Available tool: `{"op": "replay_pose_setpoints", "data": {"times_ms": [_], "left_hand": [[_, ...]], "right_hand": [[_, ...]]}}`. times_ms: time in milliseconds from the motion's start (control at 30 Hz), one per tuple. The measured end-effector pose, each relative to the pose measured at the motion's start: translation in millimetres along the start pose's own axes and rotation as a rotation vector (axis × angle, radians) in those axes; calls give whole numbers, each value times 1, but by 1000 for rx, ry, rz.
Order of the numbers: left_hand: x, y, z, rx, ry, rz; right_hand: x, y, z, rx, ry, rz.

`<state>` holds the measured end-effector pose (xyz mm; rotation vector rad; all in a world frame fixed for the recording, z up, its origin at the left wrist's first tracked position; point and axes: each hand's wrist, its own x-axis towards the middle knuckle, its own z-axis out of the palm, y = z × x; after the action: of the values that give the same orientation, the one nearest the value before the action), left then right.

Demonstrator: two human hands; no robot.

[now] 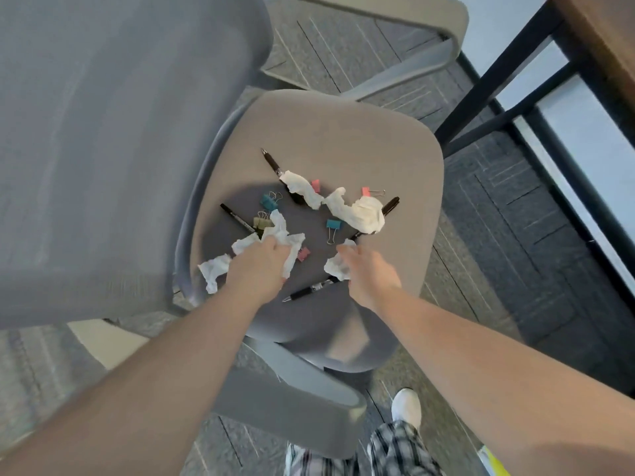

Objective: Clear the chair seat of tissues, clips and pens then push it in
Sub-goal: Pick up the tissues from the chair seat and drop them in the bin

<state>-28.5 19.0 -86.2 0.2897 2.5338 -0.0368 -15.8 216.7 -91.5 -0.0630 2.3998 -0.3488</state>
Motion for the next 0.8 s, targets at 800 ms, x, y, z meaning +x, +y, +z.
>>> {"op": "replay_pose_setpoints", "data": {"times_ms": [800], "left_hand": [[-21, -55, -16, -405, 33, -435]], "right_hand": [[40, -24, -38, 161, 287, 193]]}}
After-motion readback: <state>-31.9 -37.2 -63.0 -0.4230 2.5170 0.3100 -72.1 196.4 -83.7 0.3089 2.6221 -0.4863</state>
